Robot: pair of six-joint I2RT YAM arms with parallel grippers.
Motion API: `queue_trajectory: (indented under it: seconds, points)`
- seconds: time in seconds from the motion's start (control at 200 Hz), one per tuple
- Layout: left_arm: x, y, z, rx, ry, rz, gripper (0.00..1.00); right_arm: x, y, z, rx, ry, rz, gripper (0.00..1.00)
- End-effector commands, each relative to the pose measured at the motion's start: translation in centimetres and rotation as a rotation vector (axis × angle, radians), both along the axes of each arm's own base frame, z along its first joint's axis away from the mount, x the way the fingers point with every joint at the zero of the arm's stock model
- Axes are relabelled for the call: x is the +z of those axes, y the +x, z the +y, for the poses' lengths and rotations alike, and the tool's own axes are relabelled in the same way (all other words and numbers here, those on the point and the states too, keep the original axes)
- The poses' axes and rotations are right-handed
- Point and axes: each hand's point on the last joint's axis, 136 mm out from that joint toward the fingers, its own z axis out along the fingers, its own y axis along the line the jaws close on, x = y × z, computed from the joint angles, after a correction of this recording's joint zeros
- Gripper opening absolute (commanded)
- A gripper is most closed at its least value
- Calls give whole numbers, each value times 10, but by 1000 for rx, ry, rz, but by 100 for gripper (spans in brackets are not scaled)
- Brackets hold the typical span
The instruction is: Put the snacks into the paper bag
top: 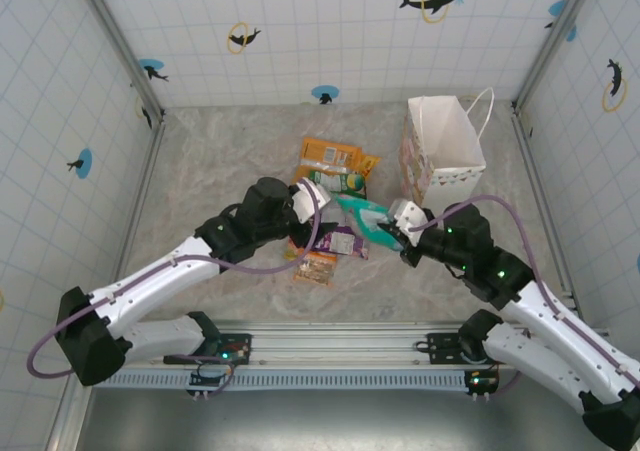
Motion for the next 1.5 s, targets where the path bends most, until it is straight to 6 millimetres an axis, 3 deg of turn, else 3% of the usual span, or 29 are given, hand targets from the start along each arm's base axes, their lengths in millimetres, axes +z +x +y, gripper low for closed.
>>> queue_trajectory:
  seconds: [0.0, 0.315, 0.57, 0.781, 0.996, 1.096, 1.251, 1.496]
  points:
    - [-1, 24, 13, 231, -80, 42, 82, 61, 21, -14, -124, 167, -187, 3]
    - [-21, 36, 40, 474, -199, 105, 95, 151, 52, -35, -263, 328, -361, 3]
    - [-32, 36, 37, 483, -190, 146, 98, 225, 79, -51, -347, 444, -461, 3]
    - [-35, 36, 35, 475, -180, 159, 98, 255, 112, -82, -480, 497, -479, 5]
    - [-42, 35, 35, 474, -164, 170, 97, 258, 141, -127, -623, 623, -382, 6]
    - [-49, 34, 35, 491, -170, 202, 98, 248, 149, -143, -675, 644, -349, 5]
    - [-54, 34, 32, 496, -170, 230, 97, 205, 162, -159, -765, 590, -248, 6]
    - [-72, 36, 40, 554, -176, 339, 95, 130, 171, -151, -765, 504, -74, 8]
